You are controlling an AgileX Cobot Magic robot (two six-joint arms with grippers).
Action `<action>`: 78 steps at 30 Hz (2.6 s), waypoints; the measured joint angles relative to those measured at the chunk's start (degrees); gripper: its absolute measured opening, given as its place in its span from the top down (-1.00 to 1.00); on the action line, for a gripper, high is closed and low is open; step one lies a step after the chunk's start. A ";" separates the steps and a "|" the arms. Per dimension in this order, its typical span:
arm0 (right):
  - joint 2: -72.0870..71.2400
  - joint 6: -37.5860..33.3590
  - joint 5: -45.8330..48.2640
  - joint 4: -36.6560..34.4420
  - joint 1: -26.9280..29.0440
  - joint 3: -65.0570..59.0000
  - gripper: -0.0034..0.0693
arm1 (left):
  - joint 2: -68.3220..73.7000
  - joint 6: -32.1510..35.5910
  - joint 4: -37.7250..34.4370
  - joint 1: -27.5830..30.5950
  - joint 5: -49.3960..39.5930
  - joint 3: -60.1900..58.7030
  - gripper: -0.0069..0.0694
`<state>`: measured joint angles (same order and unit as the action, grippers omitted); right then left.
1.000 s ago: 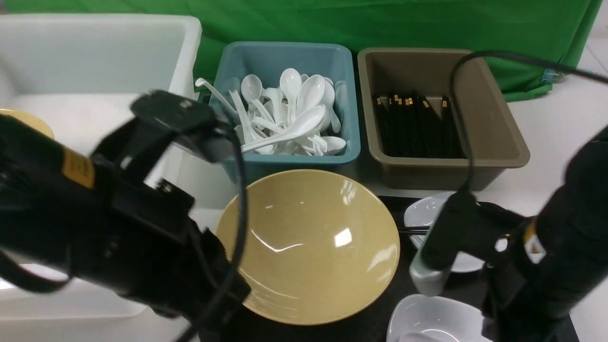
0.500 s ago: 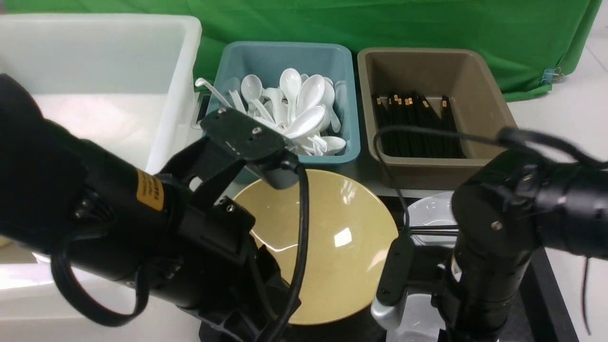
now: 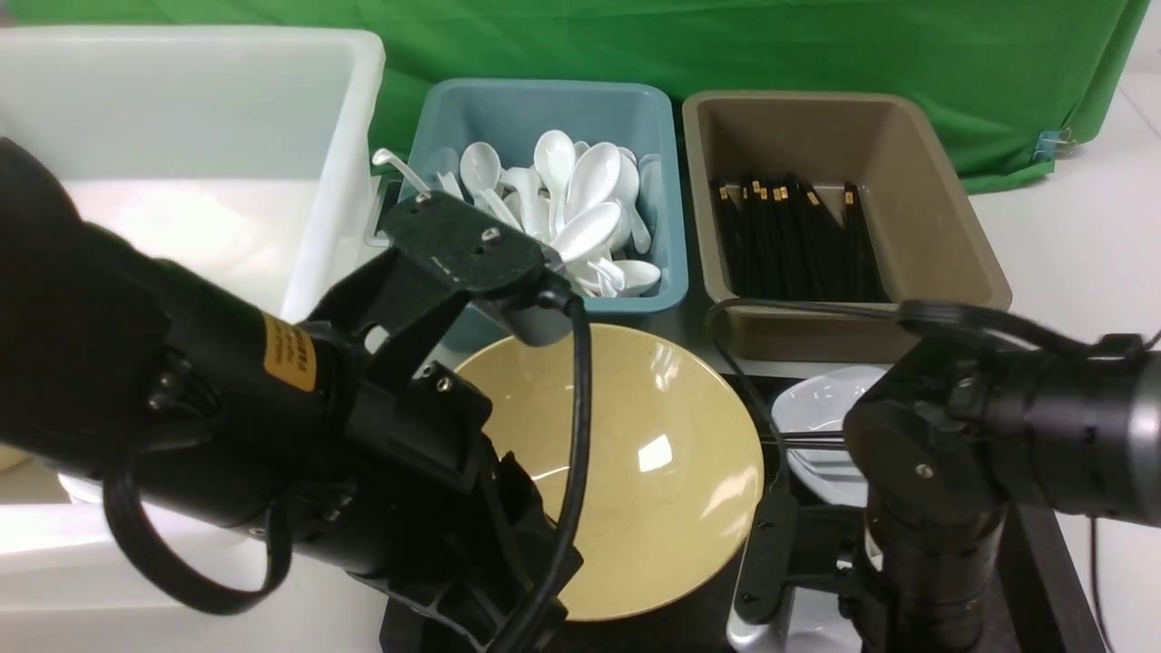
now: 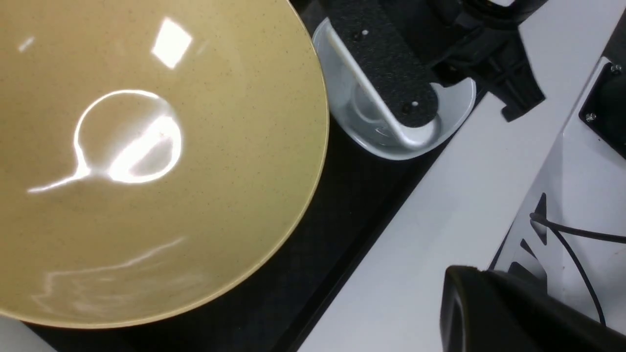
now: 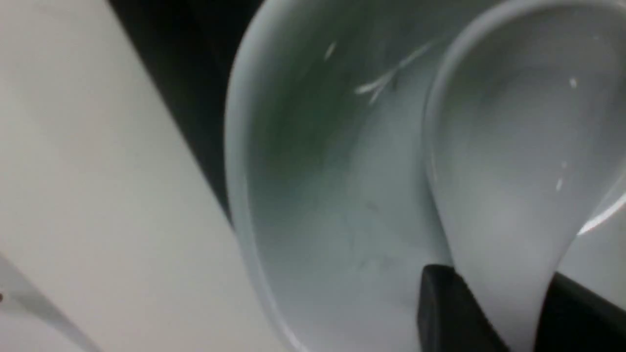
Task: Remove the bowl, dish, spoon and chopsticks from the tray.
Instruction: Use the right arm to grab the soup spoon in the middle, then use the right arm to put the soup spoon into the small storage box in the middle, then use the right arm to grab the chopsticks
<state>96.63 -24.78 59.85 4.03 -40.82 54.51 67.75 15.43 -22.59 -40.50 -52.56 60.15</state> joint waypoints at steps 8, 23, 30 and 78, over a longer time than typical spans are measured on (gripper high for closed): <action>-14.61 2.62 8.14 0.00 0.00 1.84 0.48 | 0.00 -2.40 1.55 0.00 5.19 0.00 0.82; -13.57 12.39 -48.91 -0.82 0.99 21.69 0.48 | 0.00 -18.69 13.50 11.28 29.06 0.00 0.82; 5.91 16.07 -52.97 -2.61 5.40 32.42 0.48 | 0.00 -17.83 14.85 20.68 21.19 0.00 0.82; 6.07 -18.71 -13.91 -7.49 20.52 17.23 -0.49 | 10.20 -0.41 -2.60 1.10 12.57 0.00 0.82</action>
<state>102.70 -43.49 45.94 -3.47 -20.30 71.74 77.95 15.02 -25.18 -39.40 -39.99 60.15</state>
